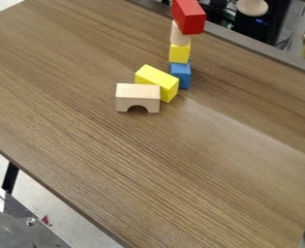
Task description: Put the cup on top of the red prism
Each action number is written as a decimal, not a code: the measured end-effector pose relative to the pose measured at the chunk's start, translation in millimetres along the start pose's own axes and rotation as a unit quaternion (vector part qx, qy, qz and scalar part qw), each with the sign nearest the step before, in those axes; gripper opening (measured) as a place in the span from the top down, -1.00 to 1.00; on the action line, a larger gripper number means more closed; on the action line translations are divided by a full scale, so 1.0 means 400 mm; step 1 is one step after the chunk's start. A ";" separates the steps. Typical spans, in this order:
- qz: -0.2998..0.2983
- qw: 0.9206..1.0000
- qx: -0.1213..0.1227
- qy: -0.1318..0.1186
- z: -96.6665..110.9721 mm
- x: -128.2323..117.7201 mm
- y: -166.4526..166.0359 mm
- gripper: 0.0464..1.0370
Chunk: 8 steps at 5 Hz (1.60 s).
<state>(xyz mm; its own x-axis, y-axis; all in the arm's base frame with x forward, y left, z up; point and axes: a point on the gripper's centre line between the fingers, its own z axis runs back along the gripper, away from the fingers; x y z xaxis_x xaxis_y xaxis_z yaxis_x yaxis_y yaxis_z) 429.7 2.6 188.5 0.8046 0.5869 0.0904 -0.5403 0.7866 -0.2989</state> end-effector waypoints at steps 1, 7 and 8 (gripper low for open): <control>0.022 1.000 0.000 -0.005 0.028 0.024 0.027 0.79; 0.094 0.994 0.041 -0.032 0.143 0.022 0.141 0.79; 0.093 0.994 0.046 -0.027 0.130 0.020 0.147 0.79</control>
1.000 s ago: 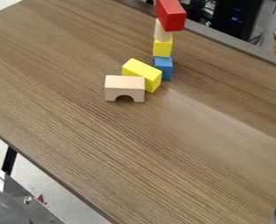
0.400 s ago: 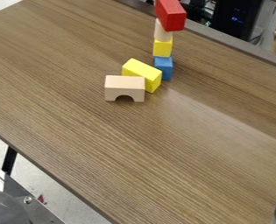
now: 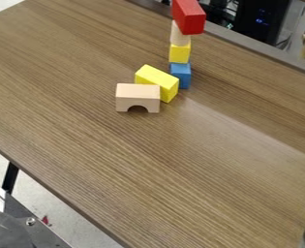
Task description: Put the cup on top of the red prism
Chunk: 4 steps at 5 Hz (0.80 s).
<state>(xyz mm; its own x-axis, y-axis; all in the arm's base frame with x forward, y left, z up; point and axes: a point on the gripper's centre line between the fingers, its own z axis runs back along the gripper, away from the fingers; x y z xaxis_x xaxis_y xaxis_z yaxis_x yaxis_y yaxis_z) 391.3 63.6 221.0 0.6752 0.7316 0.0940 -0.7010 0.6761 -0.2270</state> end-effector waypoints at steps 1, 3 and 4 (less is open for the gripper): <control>0.000 1.000 0.002 -0.001 -0.008 0.002 0.002 0.79; 0.002 1.000 0.014 0.013 -0.053 0.010 0.006 0.79; 0.002 1.000 0.017 0.019 -0.066 0.011 0.006 0.79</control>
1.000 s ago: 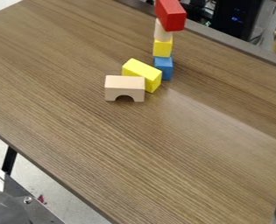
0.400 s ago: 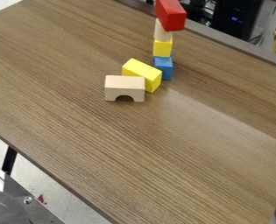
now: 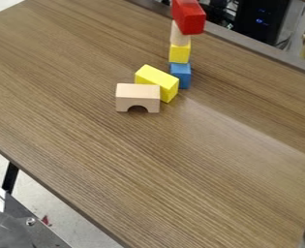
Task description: Put the cup on top of the red prism
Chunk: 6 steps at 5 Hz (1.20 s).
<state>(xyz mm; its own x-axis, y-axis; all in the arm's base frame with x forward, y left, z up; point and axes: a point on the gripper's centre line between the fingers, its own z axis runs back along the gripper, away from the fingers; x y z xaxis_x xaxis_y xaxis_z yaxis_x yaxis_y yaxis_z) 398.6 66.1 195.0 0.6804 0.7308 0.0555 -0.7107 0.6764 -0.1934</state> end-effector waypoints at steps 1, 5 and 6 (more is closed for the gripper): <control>0.001 1.000 0.002 0.004 -0.009 0.001 0.000 0.79; 0.007 1.000 0.007 0.013 -0.023 -0.005 0.008 0.79; 0.009 1.000 0.006 0.011 -0.023 -0.001 0.011 0.79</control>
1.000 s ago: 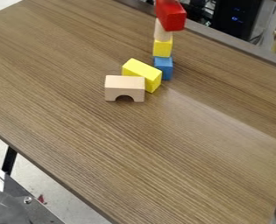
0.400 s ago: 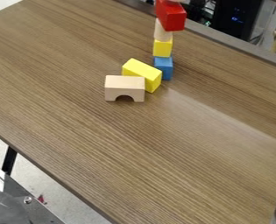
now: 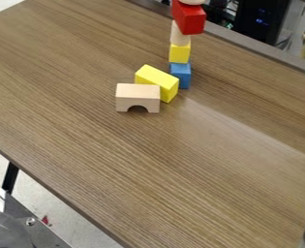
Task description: Put the cup on top of the red prism
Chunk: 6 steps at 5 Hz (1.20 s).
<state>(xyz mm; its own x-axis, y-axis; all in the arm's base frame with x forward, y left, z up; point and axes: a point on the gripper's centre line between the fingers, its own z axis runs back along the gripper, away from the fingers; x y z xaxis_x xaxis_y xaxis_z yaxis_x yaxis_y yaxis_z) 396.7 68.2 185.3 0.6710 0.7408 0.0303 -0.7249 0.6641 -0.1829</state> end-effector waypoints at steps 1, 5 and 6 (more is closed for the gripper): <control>0.003 1.000 0.000 0.001 -0.001 0.001 0.003 0.79; 0.017 1.000 -0.008 0.005 -0.010 0.010 0.016 -0.90; 0.017 1.000 -0.010 0.005 -0.010 0.010 0.015 -0.92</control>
<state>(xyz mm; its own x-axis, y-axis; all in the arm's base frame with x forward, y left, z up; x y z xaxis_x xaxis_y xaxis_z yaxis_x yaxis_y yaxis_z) 395.8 74.6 180.5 0.6476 0.7619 0.0132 -0.7443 0.6362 -0.2030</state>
